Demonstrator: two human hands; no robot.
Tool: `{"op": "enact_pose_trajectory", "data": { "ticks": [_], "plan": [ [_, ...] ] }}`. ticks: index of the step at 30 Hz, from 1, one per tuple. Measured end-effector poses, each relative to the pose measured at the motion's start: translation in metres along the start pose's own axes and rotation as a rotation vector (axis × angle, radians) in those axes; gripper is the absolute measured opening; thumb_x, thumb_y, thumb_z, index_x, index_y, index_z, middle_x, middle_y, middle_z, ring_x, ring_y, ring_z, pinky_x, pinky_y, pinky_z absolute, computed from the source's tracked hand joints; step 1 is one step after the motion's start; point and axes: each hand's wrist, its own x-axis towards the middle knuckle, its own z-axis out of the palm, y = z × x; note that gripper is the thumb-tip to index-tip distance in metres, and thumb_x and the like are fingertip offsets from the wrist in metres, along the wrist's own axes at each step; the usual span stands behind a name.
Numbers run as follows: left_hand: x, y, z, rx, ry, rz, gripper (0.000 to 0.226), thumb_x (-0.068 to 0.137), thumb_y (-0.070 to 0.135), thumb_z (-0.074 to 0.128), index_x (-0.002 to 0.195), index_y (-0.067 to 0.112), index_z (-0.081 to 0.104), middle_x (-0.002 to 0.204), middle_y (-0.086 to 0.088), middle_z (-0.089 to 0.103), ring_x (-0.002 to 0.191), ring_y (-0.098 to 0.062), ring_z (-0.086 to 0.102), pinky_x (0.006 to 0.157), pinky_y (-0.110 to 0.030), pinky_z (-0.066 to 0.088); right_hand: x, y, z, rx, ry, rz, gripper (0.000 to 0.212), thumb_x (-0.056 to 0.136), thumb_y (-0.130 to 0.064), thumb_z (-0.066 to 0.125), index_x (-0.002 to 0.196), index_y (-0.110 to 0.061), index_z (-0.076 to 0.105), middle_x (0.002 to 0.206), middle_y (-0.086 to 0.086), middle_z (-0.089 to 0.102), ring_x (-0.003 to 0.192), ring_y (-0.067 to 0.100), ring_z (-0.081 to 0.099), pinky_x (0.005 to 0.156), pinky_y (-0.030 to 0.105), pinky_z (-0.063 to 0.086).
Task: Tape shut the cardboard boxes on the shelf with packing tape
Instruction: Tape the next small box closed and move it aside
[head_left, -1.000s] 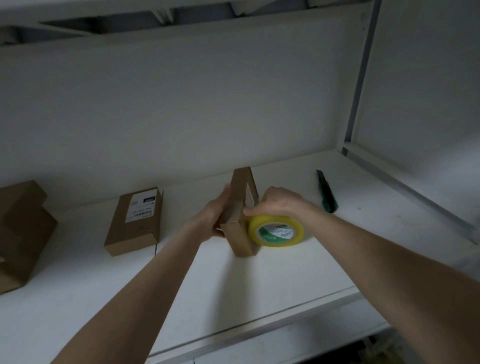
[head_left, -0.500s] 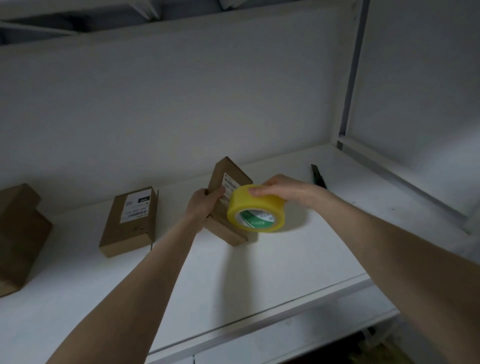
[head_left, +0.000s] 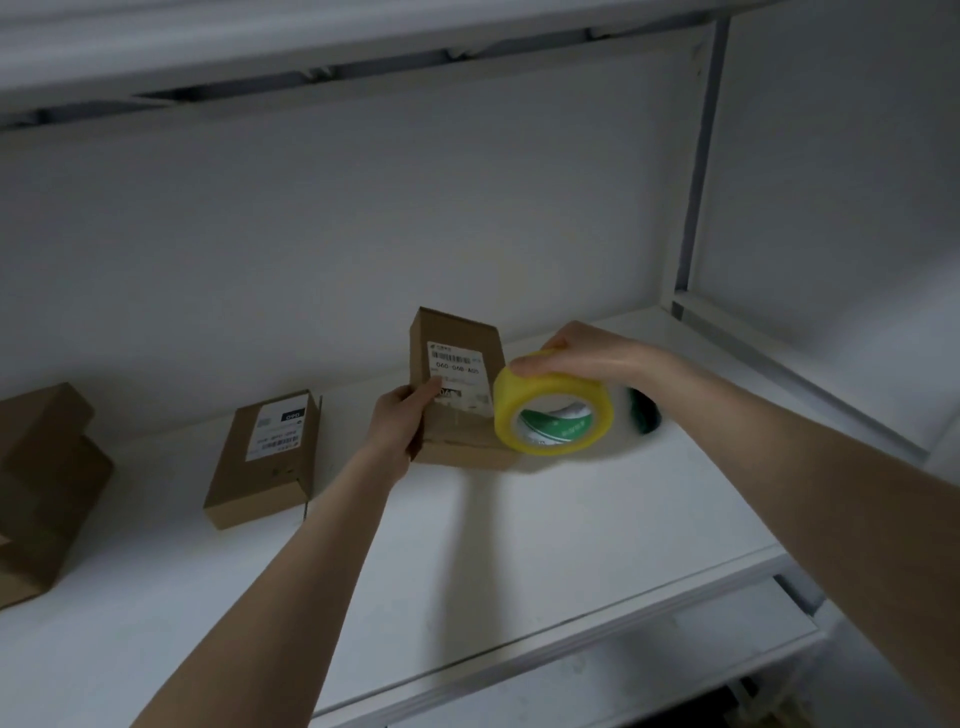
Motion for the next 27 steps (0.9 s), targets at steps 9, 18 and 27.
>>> {"op": "enact_pose_trajectory", "data": {
  "ticks": [9, 18, 27],
  "plan": [
    [0.004, 0.007, -0.007, -0.047, -0.05, -0.015, 0.032, 0.092, 0.03, 0.06, 0.114, 0.007, 0.063, 0.104, -0.01, 0.07, 0.093, -0.027, 0.067, 0.078, -0.039, 0.056, -0.002, 0.007, -0.009, -0.402, 0.118, 0.094, 0.058, 0.073, -0.074, 0.061, 0.079, -0.017, 0.063, 0.081, -0.001, 0.063, 0.075, 0.017, 0.059, 0.064, 0.029, 0.043],
    [0.002, 0.003, -0.008, -0.168, -0.103, -0.059, 0.026, 0.093, 0.029, 0.058, 0.112, 0.013, 0.064, 0.113, -0.011, 0.069, 0.106, -0.032, 0.064, 0.091, -0.047, 0.052, 0.006, 0.015, 0.001, -0.475, 0.121, 0.197, 0.074, 0.076, -0.081, 0.049, 0.11, -0.018, 0.063, 0.1, 0.001, 0.061, 0.092, 0.022, 0.059, 0.081, 0.033, 0.05],
    [-0.006, -0.015, -0.018, -0.379, -0.202, -0.288, 0.035, 0.099, 0.041, 0.042, 0.117, 0.019, 0.062, 0.111, -0.009, 0.069, 0.087, -0.026, 0.069, 0.067, -0.037, 0.058, 0.01, 0.021, 0.02, -0.148, -0.01, 0.179, 0.06, 0.074, -0.07, 0.066, 0.09, -0.013, 0.063, 0.084, 0.002, 0.064, 0.078, 0.016, 0.062, 0.064, 0.026, 0.047]
  ]
}}
